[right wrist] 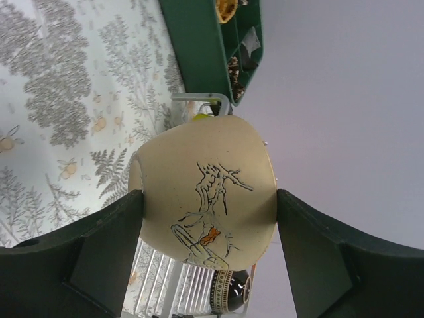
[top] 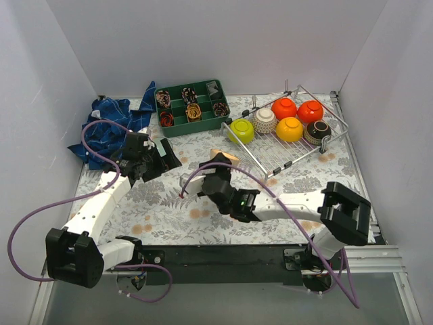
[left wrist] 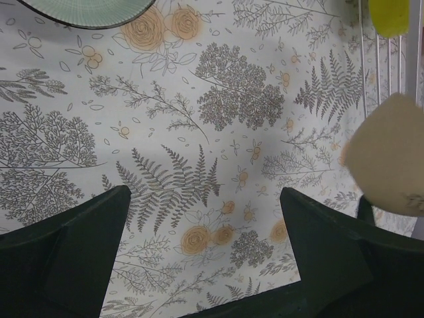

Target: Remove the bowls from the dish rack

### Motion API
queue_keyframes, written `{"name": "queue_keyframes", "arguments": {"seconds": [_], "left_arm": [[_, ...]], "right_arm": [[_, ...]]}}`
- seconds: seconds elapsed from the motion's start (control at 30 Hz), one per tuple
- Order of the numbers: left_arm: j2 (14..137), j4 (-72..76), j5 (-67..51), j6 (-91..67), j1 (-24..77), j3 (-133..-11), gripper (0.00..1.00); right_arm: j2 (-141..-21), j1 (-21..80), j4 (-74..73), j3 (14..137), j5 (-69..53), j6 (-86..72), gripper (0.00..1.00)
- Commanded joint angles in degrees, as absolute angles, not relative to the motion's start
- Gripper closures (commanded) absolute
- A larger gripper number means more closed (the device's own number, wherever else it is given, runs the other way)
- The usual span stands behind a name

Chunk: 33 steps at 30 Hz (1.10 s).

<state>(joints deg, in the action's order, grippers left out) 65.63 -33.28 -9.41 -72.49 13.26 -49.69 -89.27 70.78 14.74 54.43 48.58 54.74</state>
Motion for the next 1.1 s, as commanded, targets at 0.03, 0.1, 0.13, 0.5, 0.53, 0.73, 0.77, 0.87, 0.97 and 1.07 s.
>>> {"name": "queue_keyframes", "arguments": {"seconds": [0.03,0.1,0.13,0.5,0.53,0.73,0.77,0.87,0.97,1.07], "left_arm": [[66.97,-37.70,-4.66,-72.07,12.31,-55.89,0.02],[67.85,-38.14,-5.09,-71.81,11.69,-57.12,0.02],[68.20,-38.32,-5.45,-71.46,10.82,-57.74,0.02],[74.70,-38.58,-20.73,-75.23,9.05,-65.04,0.02],[74.97,-38.58,-22.05,-75.41,9.14,-65.21,0.02],[78.22,-40.60,-25.84,-74.53,11.51,-64.87,0.02],[78.57,-40.78,-26.27,-74.44,11.77,-64.52,0.02],[79.63,-40.61,-27.07,-74.53,13.35,-63.37,0.04],[80.07,-40.25,-27.07,-74.71,14.15,-62.40,0.10],[80.59,-40.08,-26.81,-74.45,14.68,-61.88,0.20]], "right_arm": [[-92.89,75.05,37.59,50.64,57.29,66.52,0.99],[-95.87,76.11,45.65,49.57,58.35,70.90,0.99],[-97.02,77.16,48.83,48.53,59.40,73.19,0.99],[-114.86,81.82,96.15,50.09,61.96,104.59,0.99],[-115.31,82.17,96.24,50.62,62.05,104.85,0.99],[-116.89,83.41,96.42,52.03,62.31,105.64,0.99],[-117.24,83.50,96.50,52.21,62.40,105.82,0.99],[-117.95,83.93,96.68,52.73,62.75,106.17,0.99],[-118.82,84.55,96.68,53.61,62.67,106.79,0.99],[-119.53,85.08,96.77,54.31,62.67,107.23,0.99]]}}
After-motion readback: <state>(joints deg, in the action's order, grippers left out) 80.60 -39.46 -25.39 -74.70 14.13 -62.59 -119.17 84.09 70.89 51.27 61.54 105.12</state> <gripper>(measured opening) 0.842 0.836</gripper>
